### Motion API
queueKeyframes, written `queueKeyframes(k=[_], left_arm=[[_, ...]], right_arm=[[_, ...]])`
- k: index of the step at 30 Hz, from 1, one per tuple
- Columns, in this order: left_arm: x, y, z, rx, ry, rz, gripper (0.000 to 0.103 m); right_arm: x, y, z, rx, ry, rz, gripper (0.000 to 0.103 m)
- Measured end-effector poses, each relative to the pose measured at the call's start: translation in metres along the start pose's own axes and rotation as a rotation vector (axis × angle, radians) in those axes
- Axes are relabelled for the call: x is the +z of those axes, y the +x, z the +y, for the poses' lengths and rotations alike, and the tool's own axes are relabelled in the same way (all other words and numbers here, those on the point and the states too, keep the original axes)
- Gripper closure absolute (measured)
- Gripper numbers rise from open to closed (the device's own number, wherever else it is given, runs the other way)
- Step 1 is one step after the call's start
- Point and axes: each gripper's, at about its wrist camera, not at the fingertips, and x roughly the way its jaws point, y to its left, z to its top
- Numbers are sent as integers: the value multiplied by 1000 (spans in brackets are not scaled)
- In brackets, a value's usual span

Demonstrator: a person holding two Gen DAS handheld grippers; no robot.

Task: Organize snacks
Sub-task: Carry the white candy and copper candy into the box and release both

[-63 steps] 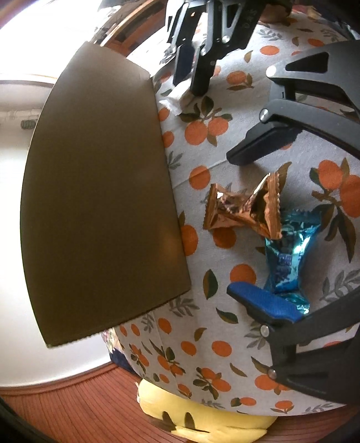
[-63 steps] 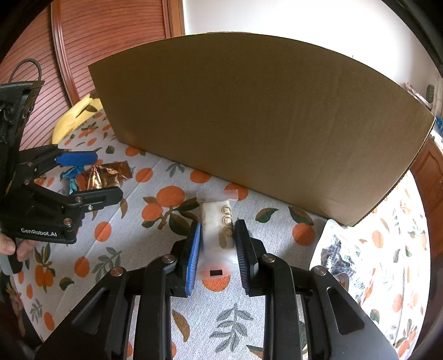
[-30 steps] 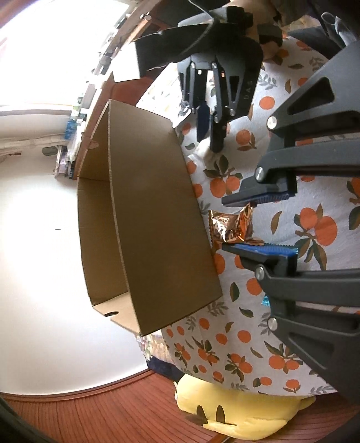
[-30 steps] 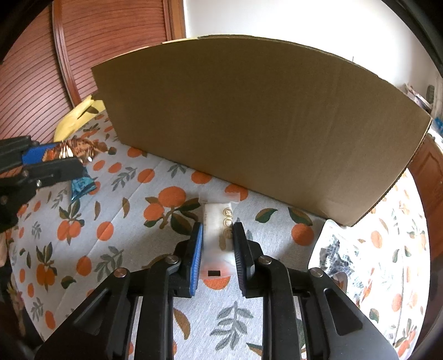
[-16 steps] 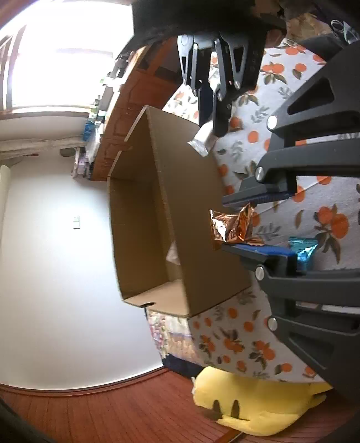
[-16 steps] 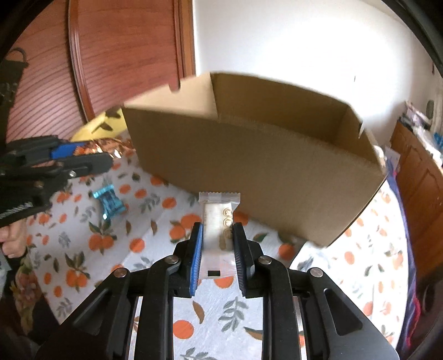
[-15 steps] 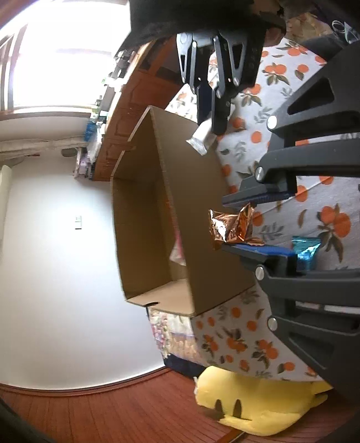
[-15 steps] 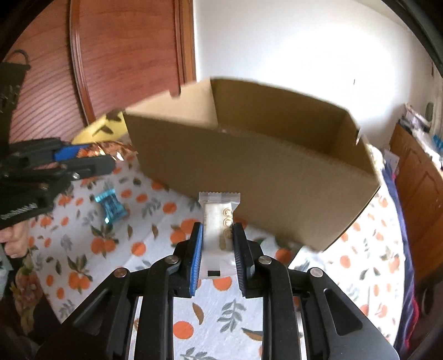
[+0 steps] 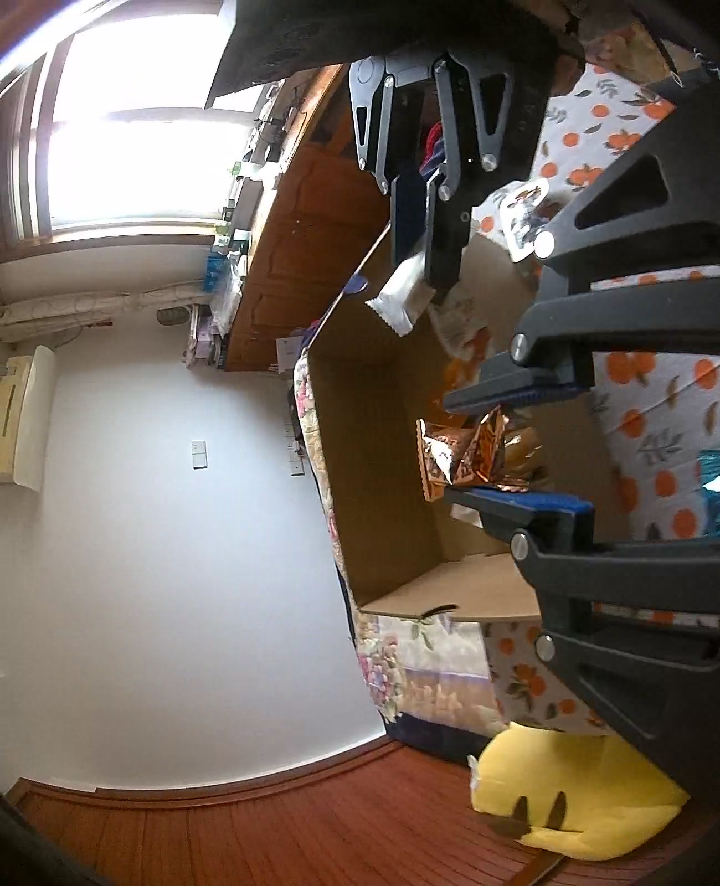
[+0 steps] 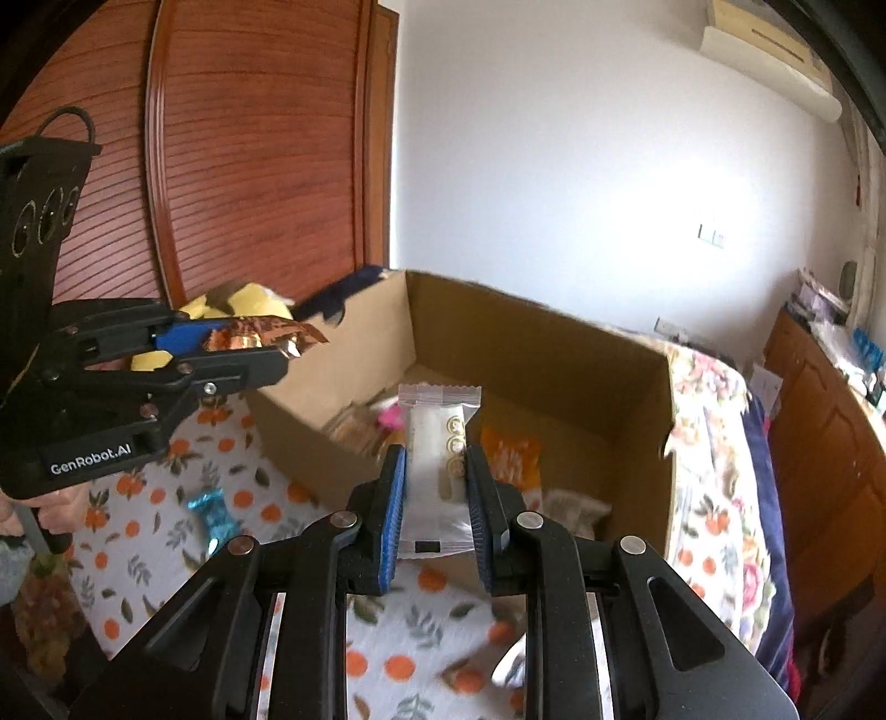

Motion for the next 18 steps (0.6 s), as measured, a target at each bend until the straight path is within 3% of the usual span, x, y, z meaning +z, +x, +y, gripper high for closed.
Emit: queueKeyframes(k=[6, 18], left_arm=[[10, 29, 14, 9, -12, 9, 80], [-7, 76, 28, 7, -38, 66, 79]], right_arm=[[13, 22, -11, -2, 1, -16, 84], [6, 67, -36, -5, 41, 8, 84]])
